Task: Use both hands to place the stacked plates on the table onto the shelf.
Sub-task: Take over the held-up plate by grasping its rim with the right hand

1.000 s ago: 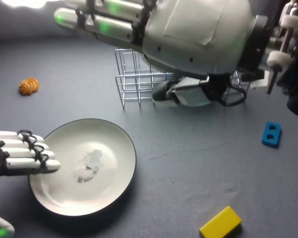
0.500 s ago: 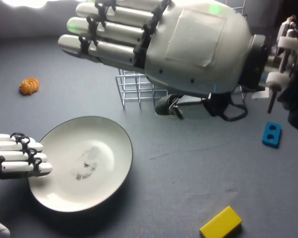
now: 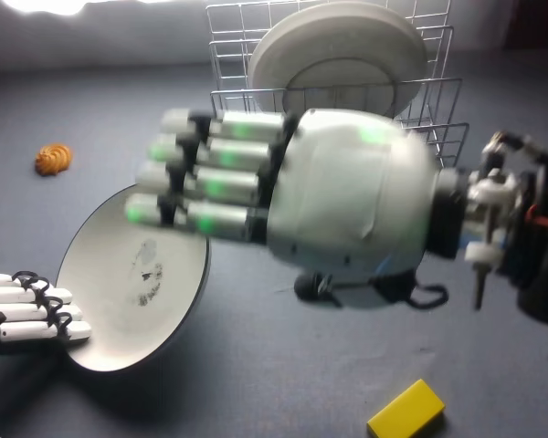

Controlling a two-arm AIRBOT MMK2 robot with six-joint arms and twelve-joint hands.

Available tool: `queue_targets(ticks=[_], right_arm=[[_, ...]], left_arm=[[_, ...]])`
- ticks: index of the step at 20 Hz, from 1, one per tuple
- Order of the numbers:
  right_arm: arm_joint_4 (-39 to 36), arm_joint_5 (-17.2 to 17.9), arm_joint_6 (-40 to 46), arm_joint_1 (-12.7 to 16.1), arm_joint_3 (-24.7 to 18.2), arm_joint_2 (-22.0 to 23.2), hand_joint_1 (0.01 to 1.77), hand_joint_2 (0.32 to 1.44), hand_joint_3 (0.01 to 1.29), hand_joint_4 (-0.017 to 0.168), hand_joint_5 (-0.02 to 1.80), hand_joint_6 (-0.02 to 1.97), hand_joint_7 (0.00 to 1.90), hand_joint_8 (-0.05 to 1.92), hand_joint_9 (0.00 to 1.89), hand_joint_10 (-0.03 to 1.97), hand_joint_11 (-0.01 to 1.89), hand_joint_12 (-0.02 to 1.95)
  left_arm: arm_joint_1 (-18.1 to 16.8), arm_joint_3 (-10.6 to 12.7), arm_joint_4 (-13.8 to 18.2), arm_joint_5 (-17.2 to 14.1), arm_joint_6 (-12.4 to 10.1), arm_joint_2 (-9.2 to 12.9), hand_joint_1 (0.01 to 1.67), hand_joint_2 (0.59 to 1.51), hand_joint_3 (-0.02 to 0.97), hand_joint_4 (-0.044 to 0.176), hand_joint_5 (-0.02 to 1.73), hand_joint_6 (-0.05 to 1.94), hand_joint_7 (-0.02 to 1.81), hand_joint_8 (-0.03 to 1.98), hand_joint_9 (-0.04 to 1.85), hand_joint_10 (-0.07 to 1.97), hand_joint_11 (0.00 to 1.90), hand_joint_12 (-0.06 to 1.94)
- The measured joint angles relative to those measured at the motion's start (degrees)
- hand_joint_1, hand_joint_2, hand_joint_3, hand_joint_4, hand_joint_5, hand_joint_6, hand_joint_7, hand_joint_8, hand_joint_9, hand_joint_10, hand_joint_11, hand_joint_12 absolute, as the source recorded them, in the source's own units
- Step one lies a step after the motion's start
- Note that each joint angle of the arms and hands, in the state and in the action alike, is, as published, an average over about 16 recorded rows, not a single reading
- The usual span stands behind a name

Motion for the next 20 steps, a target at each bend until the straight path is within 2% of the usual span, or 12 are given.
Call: queue_targets(ticks=[7,13,20], right_arm=[[-1.7,-0.8,-1.0,-2.1,5.6,-7.3,1.21,0.88,0.02,0.003,0.02,0.03,0.02,0.01,0.01,0.01,0.02,0.05],[-2.2,-2.6,-2.0,-2.0,12.0,-14.0,1.24,0.88,0.02,0.003,0.02,0.03,0.02,0.01,0.01,0.01,0.02,0.13],[-2.1,-5.1,-2.9,-1.7,17.5,-19.7,1.26,0.89,0.02,0.003,0.02,0.03,0.02,0.01,0.01,0.01,0.02,0.22]], left_arm=[[1.1,-1.0,-0.8,0.6,0.0,0.1,0.01,1.053,0.019,-0.006,0.01,-0.01,-0.01,-0.01,-0.02,-0.04,0.02,0.03],[1.5,-1.6,-1.3,0.7,0.1,0.2,0.01,1.049,0.019,-0.007,0.00,-0.01,-0.01,-0.01,-0.02,-0.04,0.03,0.03],[2.0,-1.9,-1.9,0.7,0.1,0.2,0.01,1.047,0.020,-0.007,0.01,-0.01,-0.01,-0.01,-0.02,-0.04,0.03,0.03]])
